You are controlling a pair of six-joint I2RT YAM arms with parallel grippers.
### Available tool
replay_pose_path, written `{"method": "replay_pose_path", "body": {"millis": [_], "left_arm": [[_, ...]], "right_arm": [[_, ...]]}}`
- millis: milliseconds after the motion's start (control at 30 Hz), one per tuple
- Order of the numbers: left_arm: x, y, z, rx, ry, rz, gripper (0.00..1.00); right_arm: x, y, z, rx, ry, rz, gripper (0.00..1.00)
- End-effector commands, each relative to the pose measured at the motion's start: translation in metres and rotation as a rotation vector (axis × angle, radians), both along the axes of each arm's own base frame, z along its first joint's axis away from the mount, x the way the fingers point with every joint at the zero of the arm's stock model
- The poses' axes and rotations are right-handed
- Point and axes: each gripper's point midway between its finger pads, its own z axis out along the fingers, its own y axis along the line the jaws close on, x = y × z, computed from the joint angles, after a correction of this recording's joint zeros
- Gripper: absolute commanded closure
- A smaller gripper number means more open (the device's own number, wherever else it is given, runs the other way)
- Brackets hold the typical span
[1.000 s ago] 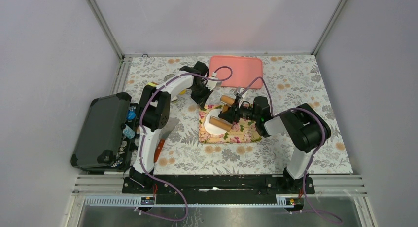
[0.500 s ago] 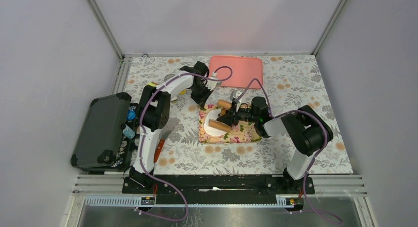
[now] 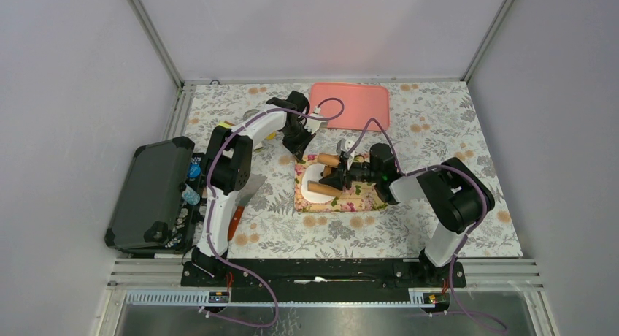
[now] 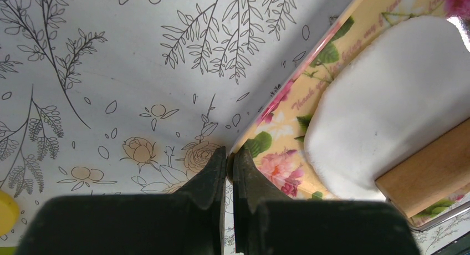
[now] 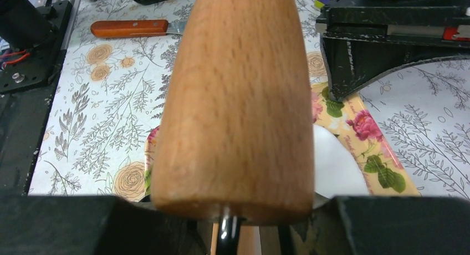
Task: Roll out the dumpling wrappers from the dough
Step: Flatten out the dough on the work surface.
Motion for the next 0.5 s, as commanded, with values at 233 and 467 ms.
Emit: {"method": "replay_pose_path", "body": {"millis": [233, 467], "left_arm": [[0.007, 0.000, 0.007, 0.012, -0.050, -0.020, 1.00], [0.007, -0.001, 0.008, 0.010, -0.050, -0.018, 1.00]], "right_arm": [[-0.092, -0.026, -0.088, -0.241, 0.349, 0.161, 1.00], [-0.097, -0.026, -0.087, -0.244, 0.299, 0.182, 1.00]]}}
